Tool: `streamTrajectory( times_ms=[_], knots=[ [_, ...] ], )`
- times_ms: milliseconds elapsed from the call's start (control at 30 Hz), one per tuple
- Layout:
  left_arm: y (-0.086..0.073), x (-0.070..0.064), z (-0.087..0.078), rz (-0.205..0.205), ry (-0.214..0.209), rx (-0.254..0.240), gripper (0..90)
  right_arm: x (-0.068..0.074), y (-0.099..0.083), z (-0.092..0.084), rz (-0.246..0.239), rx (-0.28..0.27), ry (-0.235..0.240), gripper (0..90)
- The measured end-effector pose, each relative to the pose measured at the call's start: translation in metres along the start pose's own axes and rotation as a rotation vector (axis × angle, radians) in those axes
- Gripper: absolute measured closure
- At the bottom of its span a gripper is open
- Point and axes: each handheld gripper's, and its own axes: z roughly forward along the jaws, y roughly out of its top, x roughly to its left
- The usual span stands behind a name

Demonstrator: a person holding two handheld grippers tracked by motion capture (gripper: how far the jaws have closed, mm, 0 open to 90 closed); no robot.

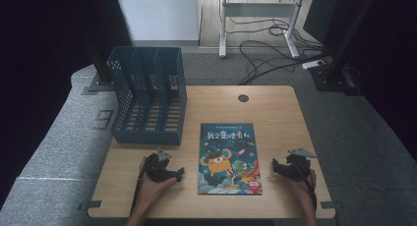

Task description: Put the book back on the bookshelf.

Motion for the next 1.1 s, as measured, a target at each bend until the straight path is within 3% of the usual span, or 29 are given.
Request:
streamTrajectory(
  times_ms=[267, 500, 767, 867, 933, 1100],
  knots=[
    [0.004, 0.001, 0.003, -0.023, 0.016, -0.005, 0.0, 0.001, 0.000, 0.000, -0.005, -0.002, 0.000, 16.0],
    [0.006, 0.002, 0.005, -0.012, 0.008, -0.007, 0.6, 0.001, 0.000, -0.001, -0.010, -0.001, 0.008, 16.5],
    [0.008, 0.001, 0.002, -0.028, 0.018, -0.002, 7.2, 0.002, -0.002, -0.002, -0.001, -0.004, 0.006, 17.1],
    [0.015, 0.000, -0.006, -0.033, 0.026, -0.041, 10.4, 0.003, 0.000, -0.003, -0.009, 0.006, 0.013, 17.5],
    [0.024, -0.004, -0.017, -0.029, 0.028, -0.086, 11.3, 0.004, 0.003, -0.010, -0.010, -0.017, 0.019, 17.8],
    [0.027, -0.010, -0.021, -0.022, 0.010, -0.101, 11.8, 0.006, 0.006, -0.019, 0.018, -0.056, 0.048, 18.7]
  ],
)
